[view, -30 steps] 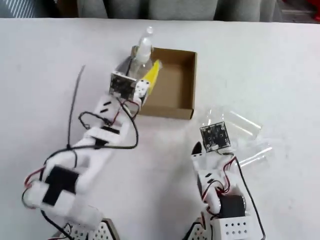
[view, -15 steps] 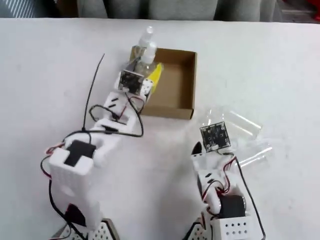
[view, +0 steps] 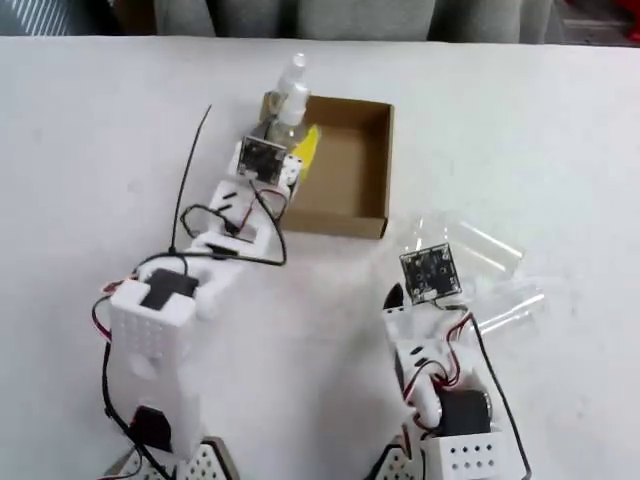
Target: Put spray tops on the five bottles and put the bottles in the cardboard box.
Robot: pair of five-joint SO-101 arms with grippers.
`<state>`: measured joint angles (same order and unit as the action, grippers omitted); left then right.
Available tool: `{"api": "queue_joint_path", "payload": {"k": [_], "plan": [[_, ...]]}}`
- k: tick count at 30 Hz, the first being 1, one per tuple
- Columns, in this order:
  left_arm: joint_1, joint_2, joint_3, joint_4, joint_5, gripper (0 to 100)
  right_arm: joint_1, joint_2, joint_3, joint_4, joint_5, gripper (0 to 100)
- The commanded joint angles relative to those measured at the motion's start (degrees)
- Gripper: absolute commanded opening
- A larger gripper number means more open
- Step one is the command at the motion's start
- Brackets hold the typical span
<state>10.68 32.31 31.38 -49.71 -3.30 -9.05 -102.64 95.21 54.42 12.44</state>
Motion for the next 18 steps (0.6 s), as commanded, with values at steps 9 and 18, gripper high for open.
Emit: {"api": "queue_joint_path", "payload": {"k": [9, 18], "plan": [[-0.84, -0.31, -3.34, -1.32, 0.00, 2, 0.66, -0.48, -0.18, -1.19, 0.62, 2.1], [-1.36, -0.22, -4.84, 0.00, 0.00, 2, 0.66, -0.48, -0.18, -1.19, 0.62, 2.0]]}}
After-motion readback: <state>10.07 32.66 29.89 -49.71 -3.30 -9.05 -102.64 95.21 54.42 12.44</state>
